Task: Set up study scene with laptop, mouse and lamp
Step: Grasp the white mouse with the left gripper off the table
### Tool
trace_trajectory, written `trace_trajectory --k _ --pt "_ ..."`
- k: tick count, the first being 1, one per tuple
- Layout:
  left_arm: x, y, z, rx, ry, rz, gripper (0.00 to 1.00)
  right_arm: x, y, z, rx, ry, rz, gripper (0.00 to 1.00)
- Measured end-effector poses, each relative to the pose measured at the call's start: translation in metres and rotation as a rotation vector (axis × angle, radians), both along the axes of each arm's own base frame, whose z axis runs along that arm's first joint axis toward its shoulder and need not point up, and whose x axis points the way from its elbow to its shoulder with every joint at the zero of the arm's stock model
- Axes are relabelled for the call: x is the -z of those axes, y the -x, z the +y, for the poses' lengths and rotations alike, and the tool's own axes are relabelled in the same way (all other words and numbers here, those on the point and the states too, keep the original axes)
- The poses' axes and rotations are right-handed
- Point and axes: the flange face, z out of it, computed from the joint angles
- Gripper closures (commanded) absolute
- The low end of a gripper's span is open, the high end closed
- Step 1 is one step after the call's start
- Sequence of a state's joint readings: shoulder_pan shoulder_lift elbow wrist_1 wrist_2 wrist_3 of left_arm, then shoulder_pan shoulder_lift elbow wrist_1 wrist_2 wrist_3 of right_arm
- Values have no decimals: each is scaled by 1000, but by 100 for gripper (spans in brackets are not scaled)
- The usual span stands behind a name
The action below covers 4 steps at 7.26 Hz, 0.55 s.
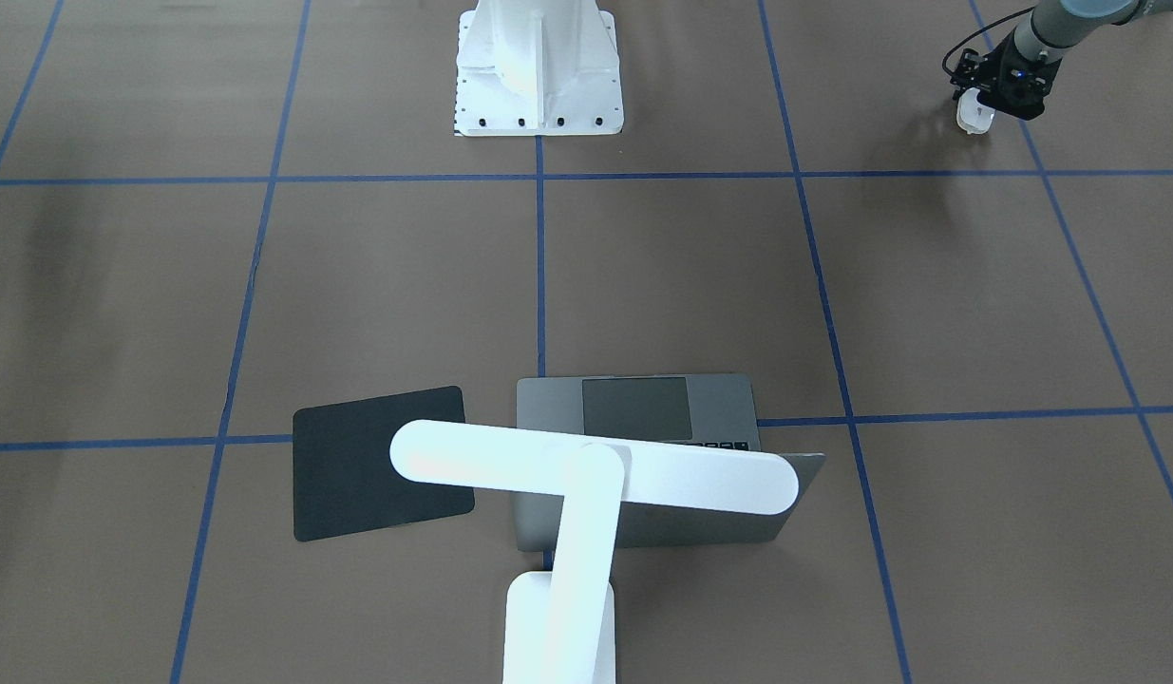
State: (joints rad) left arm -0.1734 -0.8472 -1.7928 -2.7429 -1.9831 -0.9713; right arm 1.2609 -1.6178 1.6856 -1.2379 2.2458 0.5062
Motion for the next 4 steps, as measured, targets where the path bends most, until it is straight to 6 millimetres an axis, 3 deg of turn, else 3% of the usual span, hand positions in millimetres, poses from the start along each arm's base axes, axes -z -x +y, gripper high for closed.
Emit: trace_trajectory --k 4 --pt "59 9 -14 45 97 122 100 0 0 0 0 1 0 0"
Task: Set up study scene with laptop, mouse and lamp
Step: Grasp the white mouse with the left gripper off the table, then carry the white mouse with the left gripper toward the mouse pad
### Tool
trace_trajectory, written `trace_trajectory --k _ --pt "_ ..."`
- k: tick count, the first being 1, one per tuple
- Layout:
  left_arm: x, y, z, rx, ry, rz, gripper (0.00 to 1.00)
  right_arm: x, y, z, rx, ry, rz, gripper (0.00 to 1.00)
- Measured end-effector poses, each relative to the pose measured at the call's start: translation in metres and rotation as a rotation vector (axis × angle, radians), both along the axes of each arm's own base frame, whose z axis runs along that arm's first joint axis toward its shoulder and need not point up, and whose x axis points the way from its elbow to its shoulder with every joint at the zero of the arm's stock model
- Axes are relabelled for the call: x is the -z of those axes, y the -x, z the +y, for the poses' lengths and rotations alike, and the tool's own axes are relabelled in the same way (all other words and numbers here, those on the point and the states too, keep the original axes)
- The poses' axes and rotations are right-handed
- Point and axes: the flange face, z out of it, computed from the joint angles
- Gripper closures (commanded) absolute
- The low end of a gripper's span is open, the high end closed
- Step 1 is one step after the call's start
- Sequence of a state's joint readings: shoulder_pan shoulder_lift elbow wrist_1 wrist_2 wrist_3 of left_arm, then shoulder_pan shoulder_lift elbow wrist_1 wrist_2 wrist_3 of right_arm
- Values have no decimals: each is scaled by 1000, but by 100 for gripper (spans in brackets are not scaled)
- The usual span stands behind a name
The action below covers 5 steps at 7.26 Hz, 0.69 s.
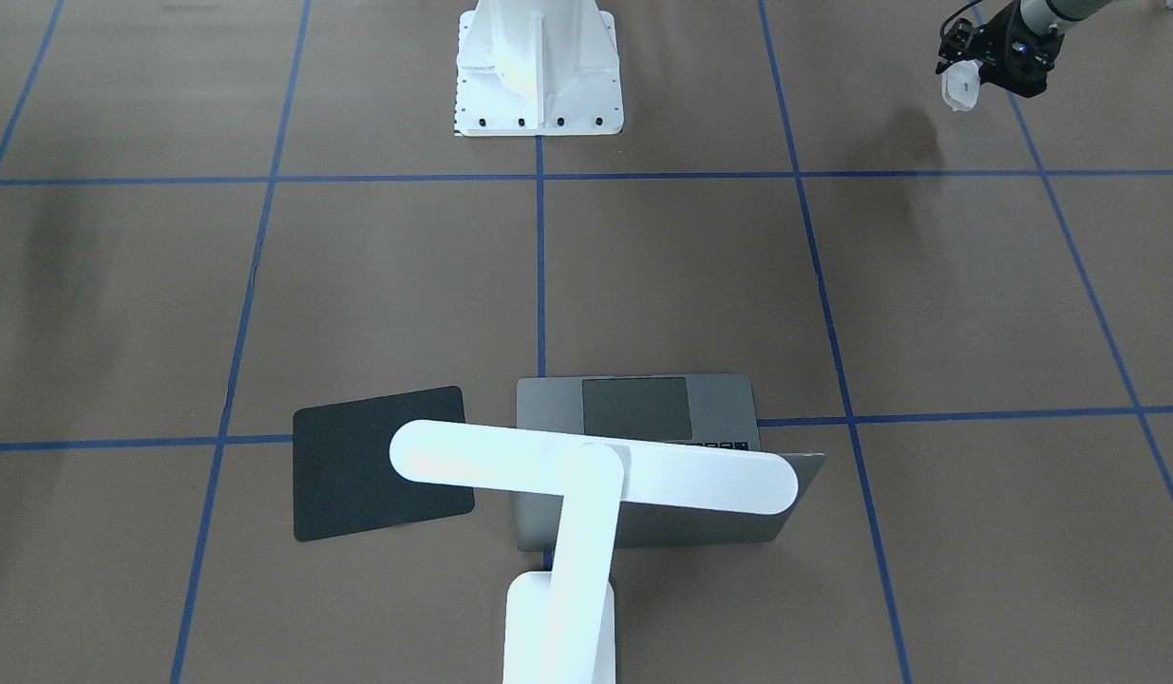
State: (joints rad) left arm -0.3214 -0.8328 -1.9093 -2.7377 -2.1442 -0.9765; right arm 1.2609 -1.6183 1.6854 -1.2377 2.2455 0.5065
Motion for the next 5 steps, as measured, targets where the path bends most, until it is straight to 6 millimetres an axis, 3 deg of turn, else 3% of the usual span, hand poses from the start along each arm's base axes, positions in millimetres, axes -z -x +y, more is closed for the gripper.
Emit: trace_trajectory --k 2,5 --pt "16 -8 -15 42 15 23 100 0 0 0 -1 -1 0 0" --pt "58 -49 -64 141 28 21 100 -4 -2 3 -3 5 2 0"
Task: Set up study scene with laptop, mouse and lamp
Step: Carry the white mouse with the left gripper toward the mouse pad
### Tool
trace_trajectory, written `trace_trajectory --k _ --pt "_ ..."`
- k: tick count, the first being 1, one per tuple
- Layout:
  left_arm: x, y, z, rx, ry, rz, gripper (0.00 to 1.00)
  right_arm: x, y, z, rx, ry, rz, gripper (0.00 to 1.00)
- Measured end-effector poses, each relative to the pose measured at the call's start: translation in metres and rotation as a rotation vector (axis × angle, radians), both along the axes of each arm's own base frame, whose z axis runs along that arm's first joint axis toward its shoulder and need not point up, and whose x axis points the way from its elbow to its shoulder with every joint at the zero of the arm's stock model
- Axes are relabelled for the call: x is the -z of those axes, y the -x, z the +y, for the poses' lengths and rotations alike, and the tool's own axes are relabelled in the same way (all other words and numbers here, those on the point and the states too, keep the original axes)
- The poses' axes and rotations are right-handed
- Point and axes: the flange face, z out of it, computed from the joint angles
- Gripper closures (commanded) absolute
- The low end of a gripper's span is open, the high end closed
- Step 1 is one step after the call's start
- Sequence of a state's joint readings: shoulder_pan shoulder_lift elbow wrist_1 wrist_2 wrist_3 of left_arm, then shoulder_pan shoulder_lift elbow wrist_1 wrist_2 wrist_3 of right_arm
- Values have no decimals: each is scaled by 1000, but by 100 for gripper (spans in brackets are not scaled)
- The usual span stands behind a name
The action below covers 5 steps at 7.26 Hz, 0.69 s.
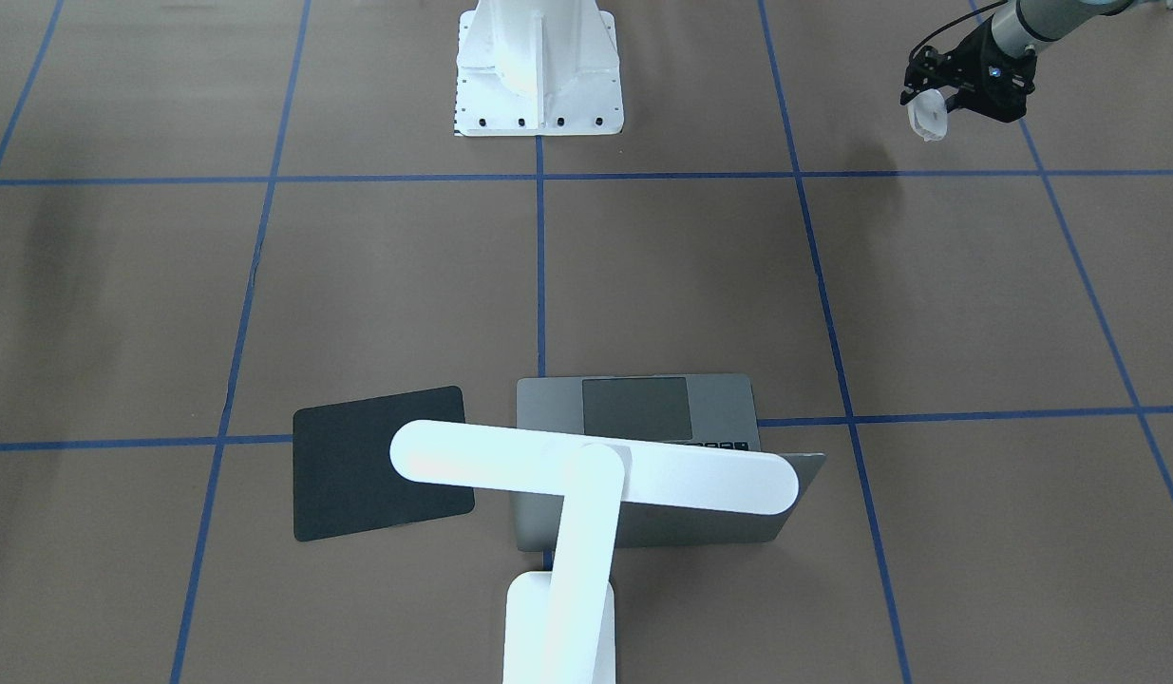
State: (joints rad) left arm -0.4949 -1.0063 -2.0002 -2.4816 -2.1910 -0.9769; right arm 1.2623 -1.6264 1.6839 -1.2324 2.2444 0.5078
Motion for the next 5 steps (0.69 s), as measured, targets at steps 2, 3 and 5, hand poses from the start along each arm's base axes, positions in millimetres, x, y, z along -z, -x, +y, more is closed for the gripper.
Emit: trace_trajectory --k 2,3,5 --pt "38 -38 -39 47 5 -8 100 -5 -1 2 -1 9 3 0" --pt "59 -59 -61 68 7 -12 100 -6 -1 2 -1 11 4 0" --pt "111 -100 -106 103 14 -23 100 -7 -1 3 -1 12 4 0"
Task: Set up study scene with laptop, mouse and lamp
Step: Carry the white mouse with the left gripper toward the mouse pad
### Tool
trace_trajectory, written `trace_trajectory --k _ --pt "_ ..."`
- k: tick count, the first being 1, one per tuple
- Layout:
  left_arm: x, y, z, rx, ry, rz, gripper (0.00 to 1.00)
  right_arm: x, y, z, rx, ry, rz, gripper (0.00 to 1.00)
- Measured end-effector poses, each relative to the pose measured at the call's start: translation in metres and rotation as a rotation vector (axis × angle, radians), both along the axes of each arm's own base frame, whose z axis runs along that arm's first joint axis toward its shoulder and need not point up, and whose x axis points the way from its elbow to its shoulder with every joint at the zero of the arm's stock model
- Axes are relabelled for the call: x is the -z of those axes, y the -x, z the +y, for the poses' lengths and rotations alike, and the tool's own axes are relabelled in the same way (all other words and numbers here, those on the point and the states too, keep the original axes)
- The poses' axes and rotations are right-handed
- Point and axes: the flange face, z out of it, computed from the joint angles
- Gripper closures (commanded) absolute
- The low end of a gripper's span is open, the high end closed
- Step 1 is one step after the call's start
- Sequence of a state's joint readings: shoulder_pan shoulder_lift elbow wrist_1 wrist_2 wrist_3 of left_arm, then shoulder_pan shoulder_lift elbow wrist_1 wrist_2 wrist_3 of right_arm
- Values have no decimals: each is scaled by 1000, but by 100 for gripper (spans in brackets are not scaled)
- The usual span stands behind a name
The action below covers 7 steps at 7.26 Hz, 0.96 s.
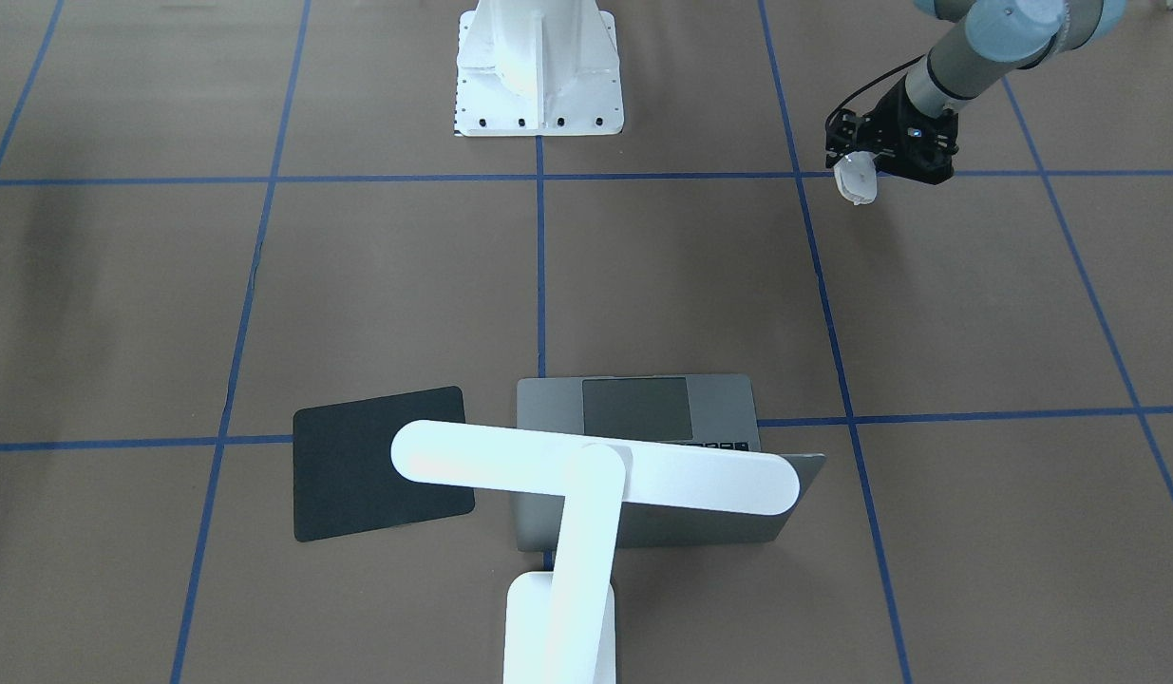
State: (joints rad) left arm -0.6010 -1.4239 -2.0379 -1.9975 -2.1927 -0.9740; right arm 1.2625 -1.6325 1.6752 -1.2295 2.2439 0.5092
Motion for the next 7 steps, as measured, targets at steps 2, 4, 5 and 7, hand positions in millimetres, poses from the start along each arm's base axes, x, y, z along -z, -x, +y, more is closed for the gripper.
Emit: trace_trajectory --k 2,4,5,7 --pt "70 -42 -39 16 15 -21 100 0 0 0 0 0 0 0" --pt "154 -87 -75 25 32 -49 100 -1 0 0 0 1 1 0" --pt "188 -109 -92 27 39 -57 100 -1 0 0 -1 3 2 0" --pt "234 -151 -122 38 51 -62 100 -1 0 0 -2 4 2 0"
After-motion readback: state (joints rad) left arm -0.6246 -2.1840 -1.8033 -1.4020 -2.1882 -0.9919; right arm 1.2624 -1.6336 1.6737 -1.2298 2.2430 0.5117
